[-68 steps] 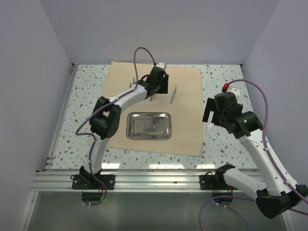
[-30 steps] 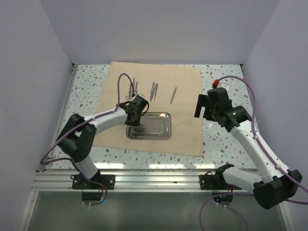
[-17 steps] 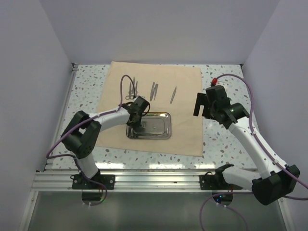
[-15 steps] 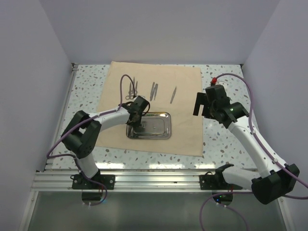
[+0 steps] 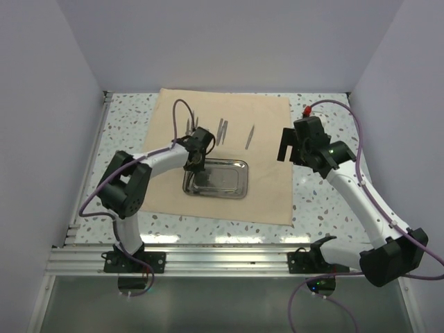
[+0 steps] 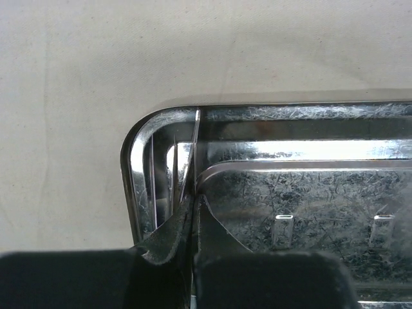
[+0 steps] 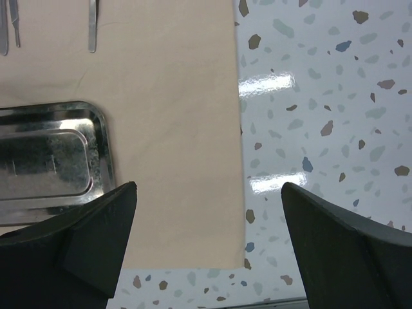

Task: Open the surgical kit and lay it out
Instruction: Pick up the medical item from the container, then place the medical item in the surgical kit.

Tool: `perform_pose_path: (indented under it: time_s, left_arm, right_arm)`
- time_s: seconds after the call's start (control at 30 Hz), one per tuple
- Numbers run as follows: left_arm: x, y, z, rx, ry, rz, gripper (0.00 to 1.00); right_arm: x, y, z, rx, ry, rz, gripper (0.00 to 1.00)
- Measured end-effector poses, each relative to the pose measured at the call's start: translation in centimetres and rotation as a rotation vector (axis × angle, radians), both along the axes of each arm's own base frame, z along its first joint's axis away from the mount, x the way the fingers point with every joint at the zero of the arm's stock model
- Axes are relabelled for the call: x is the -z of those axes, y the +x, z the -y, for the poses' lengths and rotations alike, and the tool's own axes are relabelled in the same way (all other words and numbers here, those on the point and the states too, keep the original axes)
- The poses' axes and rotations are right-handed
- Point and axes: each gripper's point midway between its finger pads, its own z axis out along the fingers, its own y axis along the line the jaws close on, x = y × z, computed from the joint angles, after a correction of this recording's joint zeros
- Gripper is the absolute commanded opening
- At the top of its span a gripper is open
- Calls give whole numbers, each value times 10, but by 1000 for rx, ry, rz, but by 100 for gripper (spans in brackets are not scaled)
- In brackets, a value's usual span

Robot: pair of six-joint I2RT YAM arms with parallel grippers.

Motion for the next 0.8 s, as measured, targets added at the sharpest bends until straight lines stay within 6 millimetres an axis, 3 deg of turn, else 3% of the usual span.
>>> perform_pose_path:
  time_s: [0.17, 0.33, 0.47, 0.6, 0.8]
  left_arm:
    - [-18, 16, 16, 28, -27, 0, 0]
    - [-84, 62, 51, 49, -139, 130, 0]
    - [-121, 100, 82, 72, -226, 222, 0]
    - [-119, 135, 118, 109, -290, 244, 0]
    - [-76, 179, 173, 170, -379, 254, 0]
  right_arm:
    - [0, 0, 0, 5, 2, 1, 98]
    - [2, 1, 1, 9, -4, -4, 99]
    - [2, 1, 2, 16, -12, -3, 98]
    - [3, -1, 6, 25, -27, -9, 98]
    - [-2, -11, 16, 44, -53, -9, 98]
